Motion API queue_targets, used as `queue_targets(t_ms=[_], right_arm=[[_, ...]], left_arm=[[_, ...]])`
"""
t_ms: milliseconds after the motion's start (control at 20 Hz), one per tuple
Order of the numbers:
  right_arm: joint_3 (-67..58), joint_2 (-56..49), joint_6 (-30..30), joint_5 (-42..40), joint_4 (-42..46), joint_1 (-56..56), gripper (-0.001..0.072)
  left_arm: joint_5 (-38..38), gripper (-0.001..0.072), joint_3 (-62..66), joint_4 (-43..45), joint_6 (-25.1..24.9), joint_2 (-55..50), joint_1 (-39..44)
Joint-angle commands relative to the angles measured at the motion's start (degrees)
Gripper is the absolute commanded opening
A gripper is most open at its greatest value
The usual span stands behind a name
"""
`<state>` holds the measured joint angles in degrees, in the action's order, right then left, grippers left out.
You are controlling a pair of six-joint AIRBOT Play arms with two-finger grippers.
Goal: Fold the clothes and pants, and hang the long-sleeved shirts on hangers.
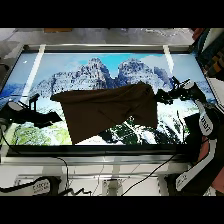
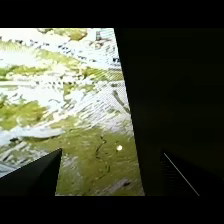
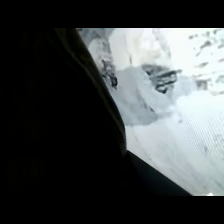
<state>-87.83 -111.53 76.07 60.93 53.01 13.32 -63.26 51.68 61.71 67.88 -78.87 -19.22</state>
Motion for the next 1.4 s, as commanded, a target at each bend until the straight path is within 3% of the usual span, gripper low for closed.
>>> queue_targets(t_ms=[0, 150, 400, 550, 650, 750, 850, 900, 950, 1100, 1350], right_arm=[[0.1, -0.7, -0.8, -0.3, -0.4, -1.2, 0.0182], [0.0, -0.5, -0.9, -0.3, 0.3, -1.2, 0.0017], [0.0, 0.8, -1.7, -0.4, 1.9, -1.2, 0.0017], [0.0, 1.1, -1.7, 0.1, 1.9, -1.2, 0.0017], [0.0, 1.1, -1.7, 0.2, 1.8, -1.2, 0.0017], [0.0, 1.1, -1.7, 1.1, 1.9, -1.2, 0.0017], [0.0, 1.2, -1.7, 2.2, 1.9, -1.2, 0.0017], [0.0, 1.4, -1.7, 2.6, 1.9, -1.2, 0.0017], [0.0, 1.9, -1.8, 3.0, 1.9, -1.2, 0.0017], [0.0, 6.0, -3.8, 4.3, 2.4, -1.2, 0.0016], [0.0, 21.6, -5.3, 4.4, 7.3, -1.2, 0.0016]], left_arm=[[-1.7, 0.0697, -6.0, -0.3, 0.3, -0.2, -0.1], [-2.6, 0.0696, -9.5, -0.5, -1.3, 1.0, -0.1], [-4.6, 0.0693, -11.8, -0.8, -3.6, 3.2, 0.0], [-4.7, 0.0674, -15.7, -5.6, -6.5, 3.2, 1.2], [-2.4, 0.0556, -18.6, -7.6, -7.5, 3.1, 3.2], [1.8, 0.052, -20.5, -7.8, -7.5, 3.1, 5.7], [4.7, 0.0314, -20.7, -8.3, -7.5, 2.7, 8.1], [6.5, 0.0135, -20.7, -9.0, -7.5, 2.7, 9.2], [8.3, 0.002, -20.6, -9.9, -7.4, 2.7, 9.8], [8.7, 0.0014, -18.3, -11.3, -7.5, 2.9, 10.0], [-0.1, 0.0014, -1.5, -11.2, -7.5, 9.1, 7.7]])
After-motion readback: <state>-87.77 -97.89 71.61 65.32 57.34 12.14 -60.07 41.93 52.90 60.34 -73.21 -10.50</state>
